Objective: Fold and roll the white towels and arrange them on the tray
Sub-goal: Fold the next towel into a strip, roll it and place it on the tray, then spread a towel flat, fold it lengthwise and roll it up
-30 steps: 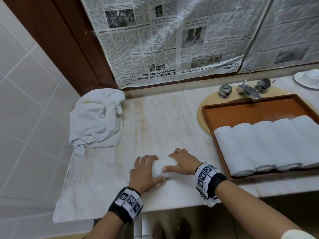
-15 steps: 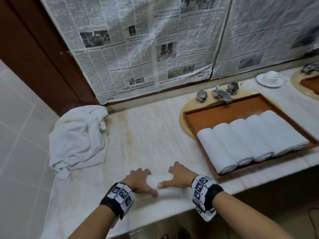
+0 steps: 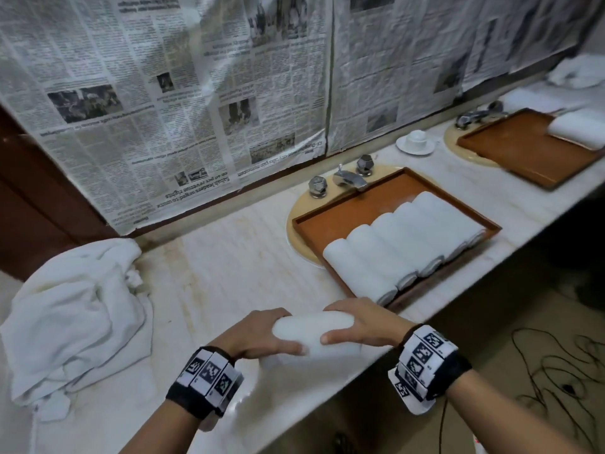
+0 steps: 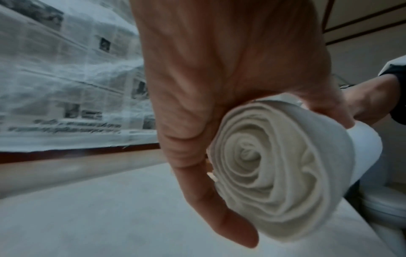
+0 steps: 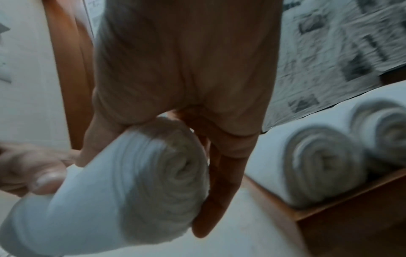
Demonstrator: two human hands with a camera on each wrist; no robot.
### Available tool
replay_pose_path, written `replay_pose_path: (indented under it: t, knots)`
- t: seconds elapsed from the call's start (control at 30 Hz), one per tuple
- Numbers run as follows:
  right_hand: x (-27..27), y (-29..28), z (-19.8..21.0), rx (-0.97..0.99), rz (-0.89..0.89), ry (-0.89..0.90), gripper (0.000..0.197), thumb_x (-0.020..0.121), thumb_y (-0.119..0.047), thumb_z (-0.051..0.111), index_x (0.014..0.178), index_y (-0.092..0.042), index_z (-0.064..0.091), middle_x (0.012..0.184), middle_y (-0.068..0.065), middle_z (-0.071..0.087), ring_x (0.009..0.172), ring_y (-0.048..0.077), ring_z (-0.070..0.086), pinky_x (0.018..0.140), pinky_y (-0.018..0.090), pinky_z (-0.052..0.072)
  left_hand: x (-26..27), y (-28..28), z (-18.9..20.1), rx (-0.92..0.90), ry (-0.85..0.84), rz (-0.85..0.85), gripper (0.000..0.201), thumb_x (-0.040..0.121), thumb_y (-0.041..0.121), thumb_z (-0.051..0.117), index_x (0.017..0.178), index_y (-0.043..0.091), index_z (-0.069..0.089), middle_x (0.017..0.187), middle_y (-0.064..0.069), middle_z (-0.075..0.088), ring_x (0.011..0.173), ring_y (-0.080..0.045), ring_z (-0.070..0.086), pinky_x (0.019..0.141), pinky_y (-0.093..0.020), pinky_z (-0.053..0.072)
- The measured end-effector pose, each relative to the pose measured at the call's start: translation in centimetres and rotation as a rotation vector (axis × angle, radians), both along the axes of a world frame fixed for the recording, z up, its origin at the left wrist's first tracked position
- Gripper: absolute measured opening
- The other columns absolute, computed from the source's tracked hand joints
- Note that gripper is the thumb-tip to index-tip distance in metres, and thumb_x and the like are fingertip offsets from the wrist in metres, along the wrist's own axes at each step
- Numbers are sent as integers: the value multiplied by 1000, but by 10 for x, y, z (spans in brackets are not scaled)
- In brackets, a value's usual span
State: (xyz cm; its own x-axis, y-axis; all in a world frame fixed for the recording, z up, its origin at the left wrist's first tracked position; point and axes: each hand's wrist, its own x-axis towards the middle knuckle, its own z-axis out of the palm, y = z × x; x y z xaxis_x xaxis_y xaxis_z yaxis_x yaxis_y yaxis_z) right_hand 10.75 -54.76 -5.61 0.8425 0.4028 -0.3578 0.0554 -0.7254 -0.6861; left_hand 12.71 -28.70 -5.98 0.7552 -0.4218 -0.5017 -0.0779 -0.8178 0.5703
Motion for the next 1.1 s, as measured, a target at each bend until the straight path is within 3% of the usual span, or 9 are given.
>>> replay_pose_path:
  t: [0.1, 0.23, 0.4, 0.57, 0.7, 0.87, 1.0, 1.1]
  knots:
    - [-6, -30, 11, 50, -128, -62, 64, 69, -73, 71, 118, -32, 66, 111, -15, 67, 105, 3, 59, 98, 30, 47, 15, -28, 17, -86, -65, -29, 66, 59, 75, 78, 113, 42, 62, 108, 19, 65, 97, 0, 61, 81, -23, 52]
    - [-13, -72, 29, 125, -267, -129, 49, 76, -58, 75, 112, -24, 70, 106, -11, 71, 100, -1, 61, 94, 27, 48, 35, -72, 37, -197, -159, -87, 57, 66, 70, 78, 114, 43, 64, 108, 22, 66, 98, 3, 61, 83, -22, 52]
    - [-8, -135, 34, 193, -437, -176, 55, 72, -56, 80, 118, -29, 68, 110, -18, 70, 106, -9, 59, 97, 21, 47, 66, -138, 52, -238, -253, -223, 61, 70, 72, 73, 119, 37, 64, 113, 22, 64, 104, 2, 58, 91, -27, 51]
    - [13, -208, 31, 219, -525, -231, 70, 67, -63, 80, 124, -26, 67, 117, -17, 68, 111, -6, 58, 102, 25, 47, 108, -211, 68, -237, -296, -315, 59, 70, 74, 72, 118, 40, 64, 112, 23, 64, 103, 4, 58, 89, -24, 48]
    - [35, -260, 30, 258, -580, -272, 67, 67, -57, 82, 123, -23, 68, 116, -14, 69, 111, -4, 59, 102, 24, 45, 141, -271, 73, -225, -304, -350, 56, 71, 72, 73, 117, 41, 64, 113, 22, 65, 105, 1, 58, 93, -31, 49]
    - [63, -310, 31, 218, -614, -315, 56, 71, -47, 84, 120, -26, 69, 110, -15, 65, 106, -1, 58, 92, 10, 40, 175, -330, 75, -196, -312, -361, 51, 74, 59, 79, 118, 38, 65, 112, 20, 62, 103, -1, 57, 94, -32, 49]
    - [91, -341, 25, 210, -653, -320, 63, 67, -58, 82, 121, -30, 68, 116, -14, 66, 109, 1, 59, 97, 20, 45, 207, -367, 75, -192, -307, -354, 54, 71, 58, 81, 118, 38, 65, 113, 18, 61, 107, -6, 57, 97, -33, 48]
    - [116, -364, 23, 203, -696, -328, 61, 68, -60, 81, 120, -31, 68, 115, -13, 67, 109, 3, 59, 98, 24, 46, 235, -396, 80, -202, -289, -342, 48, 72, 51, 85, 115, 40, 66, 112, 18, 62, 104, -3, 58, 94, -29, 48]
